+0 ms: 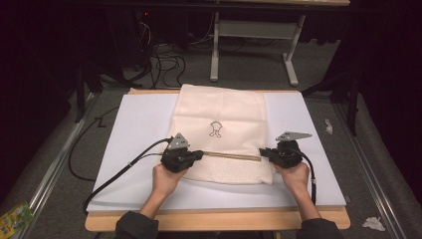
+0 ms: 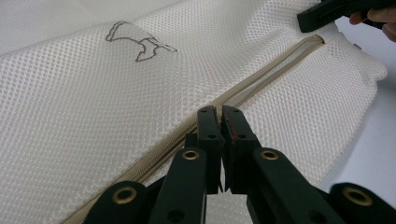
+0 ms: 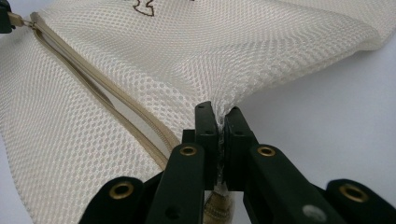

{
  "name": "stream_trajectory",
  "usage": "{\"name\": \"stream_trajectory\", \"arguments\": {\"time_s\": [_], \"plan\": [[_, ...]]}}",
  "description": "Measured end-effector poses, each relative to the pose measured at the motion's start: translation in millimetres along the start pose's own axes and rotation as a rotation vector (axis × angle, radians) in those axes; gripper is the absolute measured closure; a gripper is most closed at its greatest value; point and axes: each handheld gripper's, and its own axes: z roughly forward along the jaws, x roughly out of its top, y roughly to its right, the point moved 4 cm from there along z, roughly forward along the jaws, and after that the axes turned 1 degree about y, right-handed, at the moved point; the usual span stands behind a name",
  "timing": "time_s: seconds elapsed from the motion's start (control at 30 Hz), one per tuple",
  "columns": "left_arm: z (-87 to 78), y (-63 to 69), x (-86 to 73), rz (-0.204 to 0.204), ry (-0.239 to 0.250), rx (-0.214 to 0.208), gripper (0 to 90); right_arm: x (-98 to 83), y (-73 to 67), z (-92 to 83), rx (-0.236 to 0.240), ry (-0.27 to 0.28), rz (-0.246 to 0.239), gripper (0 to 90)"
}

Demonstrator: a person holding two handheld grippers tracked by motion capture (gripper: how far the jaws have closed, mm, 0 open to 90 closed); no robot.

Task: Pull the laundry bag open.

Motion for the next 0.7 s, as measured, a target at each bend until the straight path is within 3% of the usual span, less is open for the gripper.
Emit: {"name": "stream_trajectory", "arguments": {"time_s": [0.4, 0.7], "plan": [[-10.4, -5.3, -1.8, -0.008, 0.016, 0.019, 87.0, 2.4, -1.0, -0.2, -0.012, -0.014, -0.028, 88.1], [-18.4, -13.7, -5.9, -0.042, 0.037, 0.028, 87.0, 3.8, 0.4, -0.3, -0.021, -0.020, -0.036, 88.1]]}}
